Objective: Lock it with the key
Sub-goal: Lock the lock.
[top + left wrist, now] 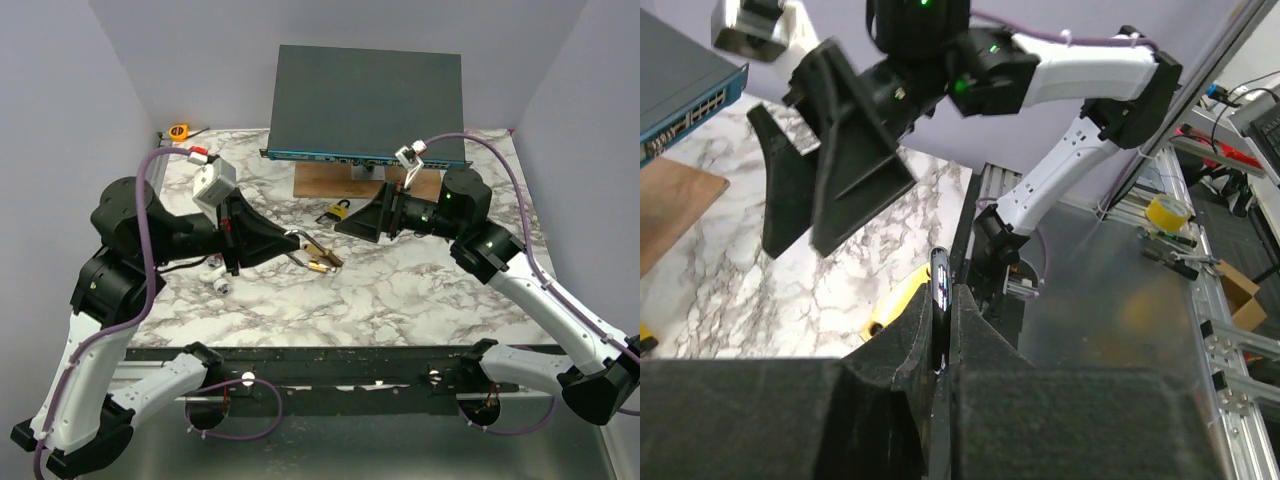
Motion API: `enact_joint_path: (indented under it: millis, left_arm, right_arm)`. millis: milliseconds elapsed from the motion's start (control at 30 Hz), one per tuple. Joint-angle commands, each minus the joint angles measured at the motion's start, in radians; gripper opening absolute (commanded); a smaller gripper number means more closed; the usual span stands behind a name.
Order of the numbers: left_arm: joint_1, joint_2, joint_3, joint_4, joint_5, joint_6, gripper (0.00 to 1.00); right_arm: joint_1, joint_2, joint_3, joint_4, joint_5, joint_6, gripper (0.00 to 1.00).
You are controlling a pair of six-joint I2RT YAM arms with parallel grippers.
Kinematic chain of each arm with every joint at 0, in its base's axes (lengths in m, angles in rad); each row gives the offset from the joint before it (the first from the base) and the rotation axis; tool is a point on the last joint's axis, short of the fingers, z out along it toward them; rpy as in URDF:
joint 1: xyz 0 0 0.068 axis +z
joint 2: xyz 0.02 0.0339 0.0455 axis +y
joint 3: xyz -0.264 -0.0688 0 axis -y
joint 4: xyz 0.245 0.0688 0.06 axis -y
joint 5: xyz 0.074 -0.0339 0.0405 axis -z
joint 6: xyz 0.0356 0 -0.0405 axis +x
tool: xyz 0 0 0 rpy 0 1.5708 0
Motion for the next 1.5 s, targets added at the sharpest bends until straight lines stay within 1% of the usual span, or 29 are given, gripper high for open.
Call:
enact_joint_path:
  millis: [0, 100, 200, 233, 300, 400, 467, 600, 733, 867, 967, 1033, 1100, 1200, 1300, 1400, 1467]
  left_arm:
    - [-0.006, -0.017, 0.043, 0.05, -0.048, 0.046, 0.0]
    - [-0.005, -0.009, 0.075, 0.041, -0.092, 0.018, 0.0]
    - [-0.005, -0.007, 0.102, 0.072, -0.136, -0.06, 0.0]
    - [-0.006, -0.003, 0.112, 0.082, -0.142, -0.085, 0.0]
    - [-0.005, 0.01, 0.147, 0.086, -0.156, -0.131, 0.0]
    - [-0.005, 0.028, 0.194, 0.09, -0.185, -0.177, 0.0]
    - [-0.006, 0.034, 0.207, 0.124, -0.196, -0.217, 0.0]
    - [-0.005, 0.064, 0.245, 0.166, -0.215, -0.294, 0.0]
    - [-0.008, 0.079, 0.23, 0.227, -0.226, -0.356, 0.0]
    - [-0.01, 0.075, 0.198, 0.269, -0.254, -0.375, 0.0]
    - [-0.011, 0.071, 0.181, 0.286, -0.267, -0.385, 0.0]
    - [-0.012, 0.071, 0.176, 0.298, -0.26, -0.39, 0.0]
    - [-0.013, 0.068, 0.172, 0.302, -0.265, -0.392, 0.0]
    - [-0.014, 0.061, 0.165, 0.305, -0.268, -0.392, 0.0]
    - [-0.014, 0.053, 0.158, 0.305, -0.271, -0.389, 0.0]
    - [-0.015, 0.043, 0.143, 0.306, -0.272, -0.386, 0.0]
    - [-0.014, 0.036, 0.131, 0.309, -0.274, -0.386, 0.0]
  right_arm:
    - [-0.011, -0.059, -0.141, 0.279, 0.146, 0.226, 1.0]
    - [-0.026, -0.138, -0.286, 0.536, 0.185, 0.321, 1.0]
    - [-0.027, -0.226, -0.413, 0.8, 0.215, 0.325, 1.0]
    - [-0.027, -0.239, -0.421, 0.838, 0.213, 0.312, 1.0]
    - [-0.025, -0.228, -0.391, 0.851, 0.16, 0.271, 1.0]
    - [-0.025, -0.169, -0.359, 0.993, 0.052, 0.295, 1.0]
    - [-0.025, -0.147, -0.333, 1.02, 0.043, 0.294, 1.0]
    - [-0.024, -0.129, -0.298, 1.023, 0.07, 0.232, 1.0]
    - [-0.006, -0.078, -0.237, 1.059, 0.062, 0.219, 1.0]
    - [0.058, -0.029, -0.197, 1.085, 0.066, 0.209, 0.98]
    - [0.13, -0.01, -0.19, 1.081, 0.078, 0.172, 0.94]
    - [0.17, -0.007, -0.195, 1.061, 0.096, 0.138, 0.94]
    - [0.191, -0.007, -0.2, 1.057, 0.114, 0.124, 0.9]
    - [0.208, 0.004, -0.197, 1.067, 0.129, 0.127, 0.81]
    - [0.22, 0.018, -0.195, 1.081, 0.139, 0.131, 0.76]
    - [0.225, 0.029, -0.188, 1.083, 0.146, 0.133, 0.67]
    - [0.23, 0.038, -0.178, 1.086, 0.149, 0.133, 0.64]
